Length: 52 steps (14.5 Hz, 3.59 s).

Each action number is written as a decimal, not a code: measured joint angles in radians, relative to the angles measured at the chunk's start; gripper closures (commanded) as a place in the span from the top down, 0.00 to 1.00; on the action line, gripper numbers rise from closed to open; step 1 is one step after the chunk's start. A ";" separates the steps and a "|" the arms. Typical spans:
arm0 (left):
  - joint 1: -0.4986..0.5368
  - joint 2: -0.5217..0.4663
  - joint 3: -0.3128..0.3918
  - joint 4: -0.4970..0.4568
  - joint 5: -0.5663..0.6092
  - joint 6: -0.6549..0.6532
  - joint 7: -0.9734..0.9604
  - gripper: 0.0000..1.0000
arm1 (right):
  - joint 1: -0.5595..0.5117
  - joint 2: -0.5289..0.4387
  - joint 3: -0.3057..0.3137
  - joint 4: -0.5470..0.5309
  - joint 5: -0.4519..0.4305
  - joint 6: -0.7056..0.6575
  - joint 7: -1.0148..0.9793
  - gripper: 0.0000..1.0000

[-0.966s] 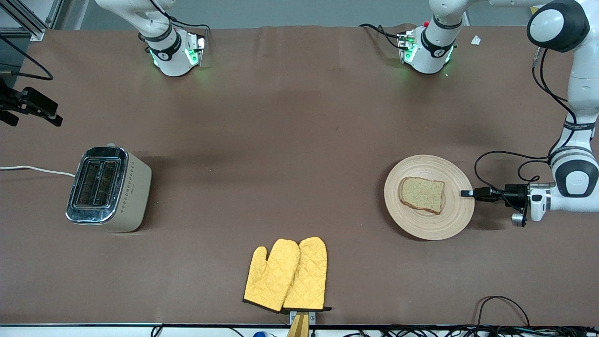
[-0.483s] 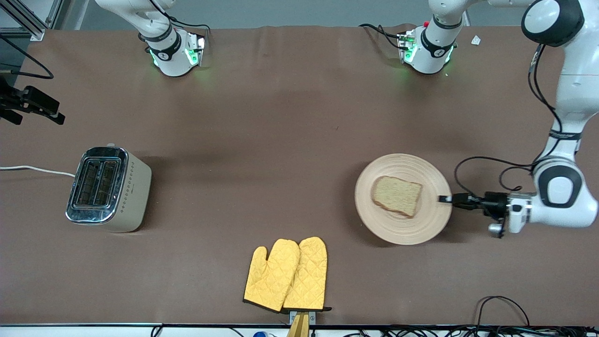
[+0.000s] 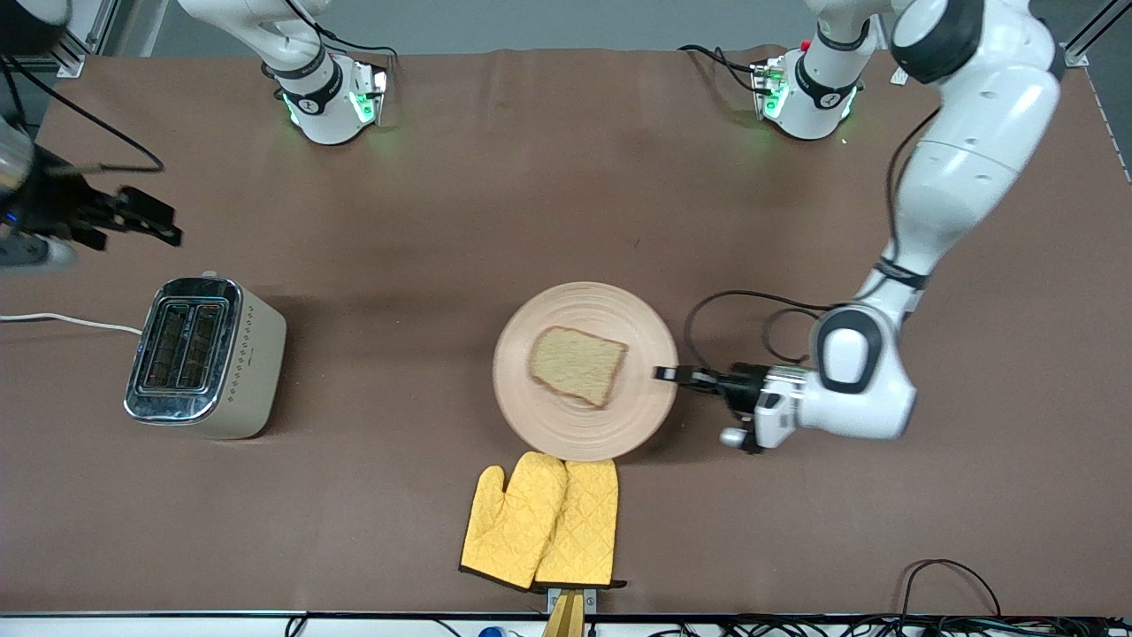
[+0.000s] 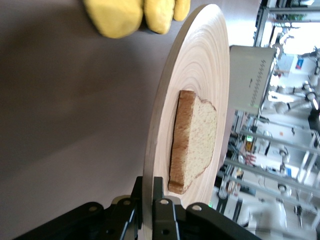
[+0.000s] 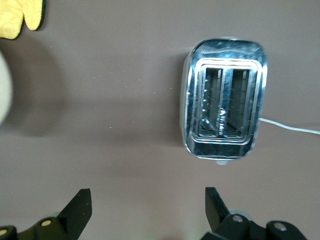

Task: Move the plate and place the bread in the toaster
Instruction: 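Slide the plate toward the toaster with the left gripper while the right gripper reaches, then release the plate with the left gripper while the right gripper grasps the bread, then pinch the bread slice with the right gripper and lift it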

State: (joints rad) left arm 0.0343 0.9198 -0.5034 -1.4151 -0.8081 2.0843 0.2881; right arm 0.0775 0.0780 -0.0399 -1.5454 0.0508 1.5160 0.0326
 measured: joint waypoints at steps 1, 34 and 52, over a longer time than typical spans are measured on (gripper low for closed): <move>-0.064 0.007 0.001 0.000 -0.037 0.074 -0.019 0.00 | 0.009 0.037 0.000 -0.007 0.009 0.029 0.040 1.00; 0.208 -0.266 0.006 0.091 0.873 -0.192 -0.142 1.00 | 0.293 0.406 0.003 -0.379 0.184 0.631 0.563 0.65; 0.223 -0.781 0.185 0.076 0.883 -0.514 -0.288 1.00 | 0.350 0.395 -0.001 -0.454 0.185 0.746 0.587 0.47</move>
State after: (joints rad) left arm 0.2572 0.1390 -0.3180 -1.3387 0.0751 1.5708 -0.0003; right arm 0.4274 0.4727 -0.0410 -1.9993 0.2355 2.2620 0.6196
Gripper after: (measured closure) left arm 0.000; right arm 0.458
